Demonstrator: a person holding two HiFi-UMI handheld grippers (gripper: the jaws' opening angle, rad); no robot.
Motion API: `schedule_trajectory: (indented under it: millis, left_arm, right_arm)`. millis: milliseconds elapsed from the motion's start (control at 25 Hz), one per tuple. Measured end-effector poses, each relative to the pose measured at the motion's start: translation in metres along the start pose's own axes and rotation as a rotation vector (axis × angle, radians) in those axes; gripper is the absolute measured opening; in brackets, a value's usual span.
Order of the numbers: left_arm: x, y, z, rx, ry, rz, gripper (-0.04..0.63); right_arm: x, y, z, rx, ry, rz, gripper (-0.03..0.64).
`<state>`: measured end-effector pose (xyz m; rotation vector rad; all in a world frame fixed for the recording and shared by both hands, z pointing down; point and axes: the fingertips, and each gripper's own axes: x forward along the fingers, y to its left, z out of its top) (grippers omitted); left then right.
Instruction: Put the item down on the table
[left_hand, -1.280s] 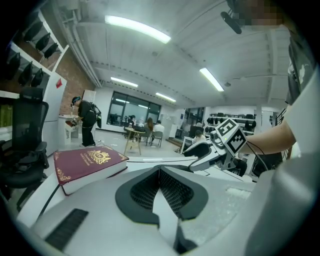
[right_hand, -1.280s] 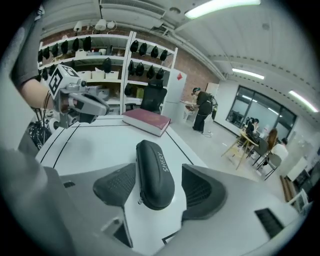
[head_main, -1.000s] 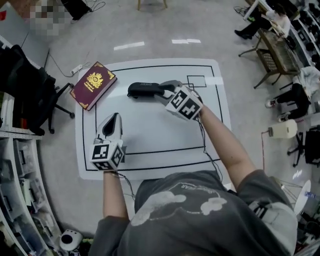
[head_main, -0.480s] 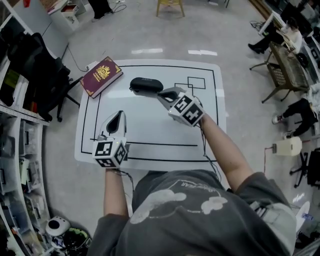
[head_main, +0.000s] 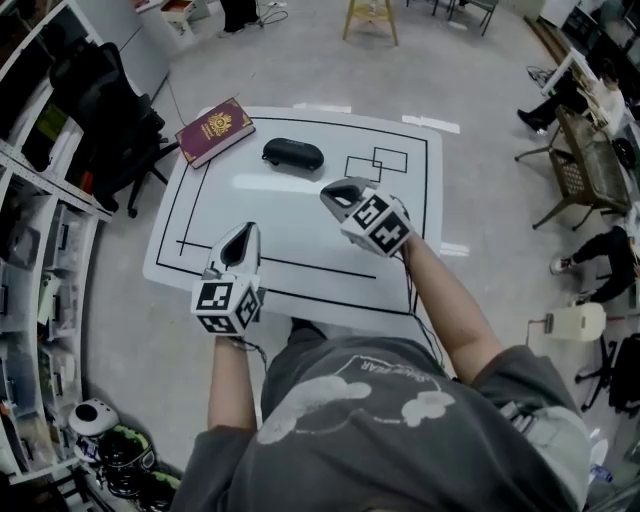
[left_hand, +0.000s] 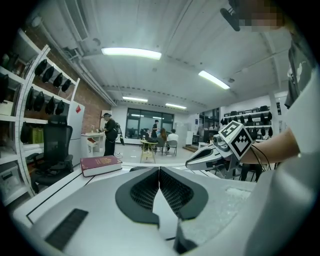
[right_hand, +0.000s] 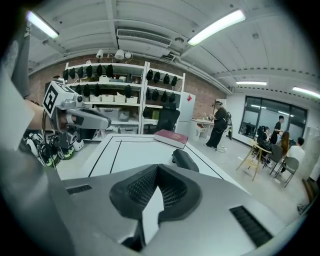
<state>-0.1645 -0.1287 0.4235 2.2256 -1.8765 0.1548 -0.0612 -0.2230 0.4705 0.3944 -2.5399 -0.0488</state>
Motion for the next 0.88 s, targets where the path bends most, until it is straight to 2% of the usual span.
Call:
schedule_trajectory:
  millis: [400, 680, 880]
  left_arm:
    - [-0.057, -0.072, -0.026, -0.009, -0.021, 0.075, 0.005]
    - [-0.089, -0.124, -0.057, -0.036, 0.010, 0.092, 0.005]
    - [-0.106, -0.164, -0.070, -0.029, 0.005, 0.115, 0.005]
  right_arm:
    - [-0.068, 0.044, -0.041, -0.045, -0.037, 0.035, -0.002]
    - [-0.107, 0.074, -0.087, -0.018, -0.024, 0.070, -0.002]
    - [-0.137, 0.091, -0.115, -0.008, -0.038, 0.087, -0.002]
